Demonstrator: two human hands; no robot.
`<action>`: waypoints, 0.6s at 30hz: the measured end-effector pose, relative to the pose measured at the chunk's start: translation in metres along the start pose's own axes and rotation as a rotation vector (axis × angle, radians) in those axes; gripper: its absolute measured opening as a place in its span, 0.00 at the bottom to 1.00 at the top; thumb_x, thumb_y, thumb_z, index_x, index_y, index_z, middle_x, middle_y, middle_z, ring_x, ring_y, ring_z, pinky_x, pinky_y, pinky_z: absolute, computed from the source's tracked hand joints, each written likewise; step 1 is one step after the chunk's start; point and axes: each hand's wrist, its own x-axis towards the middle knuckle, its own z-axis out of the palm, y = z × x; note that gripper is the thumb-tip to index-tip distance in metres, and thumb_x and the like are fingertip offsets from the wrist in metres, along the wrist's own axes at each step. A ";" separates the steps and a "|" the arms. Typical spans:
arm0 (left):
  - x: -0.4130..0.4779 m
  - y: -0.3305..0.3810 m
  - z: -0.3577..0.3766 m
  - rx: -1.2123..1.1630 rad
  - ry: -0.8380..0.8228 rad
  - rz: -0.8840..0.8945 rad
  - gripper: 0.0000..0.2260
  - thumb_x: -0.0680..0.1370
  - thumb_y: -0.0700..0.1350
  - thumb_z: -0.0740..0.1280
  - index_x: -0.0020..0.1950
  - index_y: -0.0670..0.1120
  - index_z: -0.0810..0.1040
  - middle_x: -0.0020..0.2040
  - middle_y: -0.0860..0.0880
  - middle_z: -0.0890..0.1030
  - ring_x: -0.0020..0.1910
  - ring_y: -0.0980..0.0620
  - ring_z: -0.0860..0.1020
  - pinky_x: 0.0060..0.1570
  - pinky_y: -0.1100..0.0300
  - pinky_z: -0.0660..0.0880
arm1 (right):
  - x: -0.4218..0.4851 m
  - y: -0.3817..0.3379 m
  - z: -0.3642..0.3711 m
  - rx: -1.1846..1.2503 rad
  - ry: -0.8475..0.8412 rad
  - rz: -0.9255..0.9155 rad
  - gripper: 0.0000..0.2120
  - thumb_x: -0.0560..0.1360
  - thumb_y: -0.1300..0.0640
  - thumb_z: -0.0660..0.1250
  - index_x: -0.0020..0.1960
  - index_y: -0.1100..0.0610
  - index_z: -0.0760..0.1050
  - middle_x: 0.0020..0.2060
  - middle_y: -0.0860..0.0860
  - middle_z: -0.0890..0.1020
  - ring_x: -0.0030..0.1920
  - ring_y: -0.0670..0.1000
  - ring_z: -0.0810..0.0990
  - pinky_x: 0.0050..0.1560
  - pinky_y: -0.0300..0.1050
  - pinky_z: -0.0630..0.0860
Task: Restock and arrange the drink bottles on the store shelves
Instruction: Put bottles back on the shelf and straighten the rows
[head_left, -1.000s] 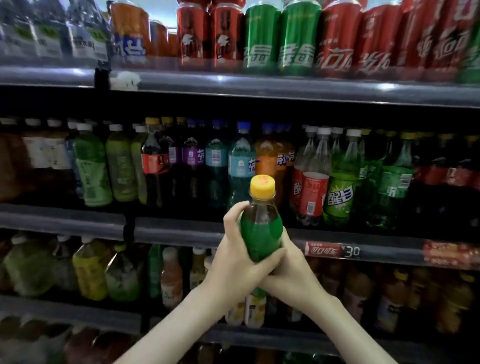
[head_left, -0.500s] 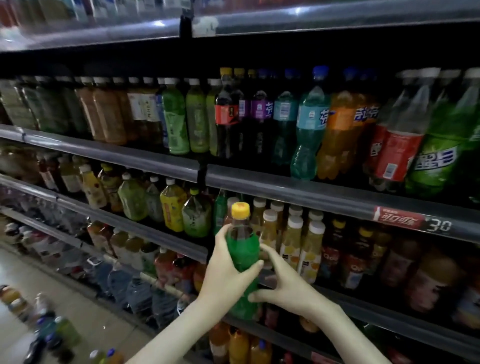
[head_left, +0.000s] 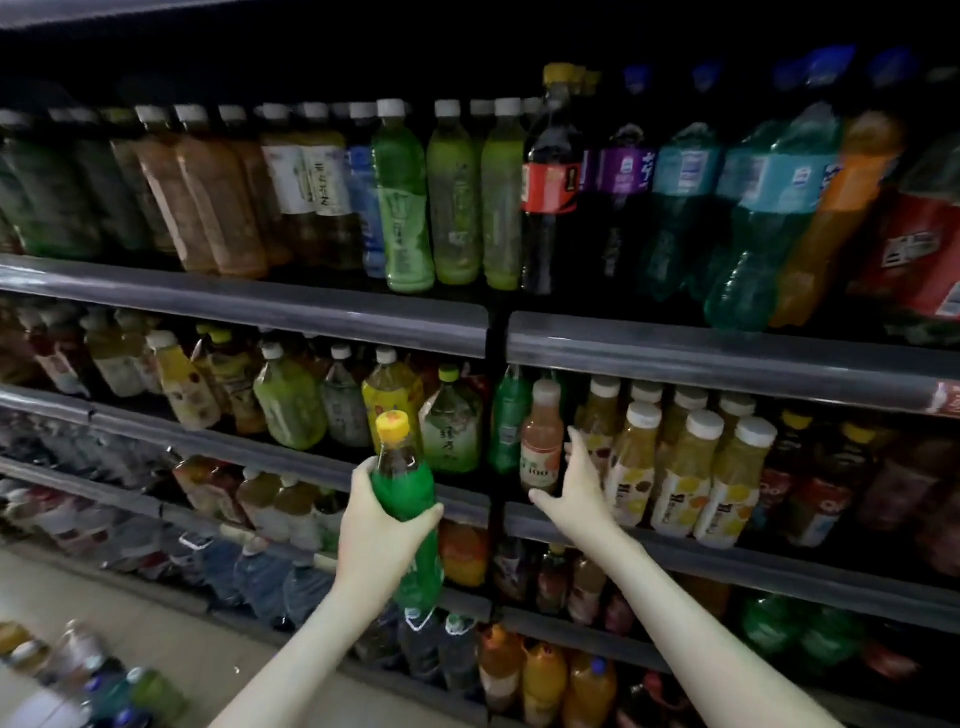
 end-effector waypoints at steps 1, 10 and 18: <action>0.008 -0.004 -0.006 0.018 -0.017 0.013 0.33 0.67 0.43 0.78 0.65 0.54 0.63 0.54 0.53 0.75 0.52 0.52 0.74 0.51 0.59 0.70 | 0.009 -0.001 0.008 0.007 0.044 0.017 0.47 0.73 0.58 0.73 0.78 0.51 0.43 0.76 0.52 0.58 0.75 0.53 0.58 0.71 0.47 0.59; 0.051 -0.031 -0.019 0.085 -0.217 0.078 0.34 0.66 0.47 0.79 0.68 0.52 0.65 0.56 0.55 0.77 0.55 0.55 0.76 0.54 0.61 0.74 | 0.103 -0.009 0.013 -0.314 0.176 0.025 0.40 0.76 0.51 0.67 0.78 0.48 0.46 0.75 0.55 0.55 0.72 0.61 0.60 0.68 0.59 0.67; 0.047 -0.063 -0.005 0.035 -0.310 0.024 0.33 0.68 0.45 0.78 0.66 0.55 0.63 0.53 0.65 0.72 0.50 0.67 0.74 0.44 0.77 0.70 | 0.057 -0.019 0.021 -0.453 0.255 -0.086 0.20 0.77 0.47 0.65 0.62 0.58 0.67 0.57 0.56 0.71 0.51 0.60 0.76 0.41 0.45 0.72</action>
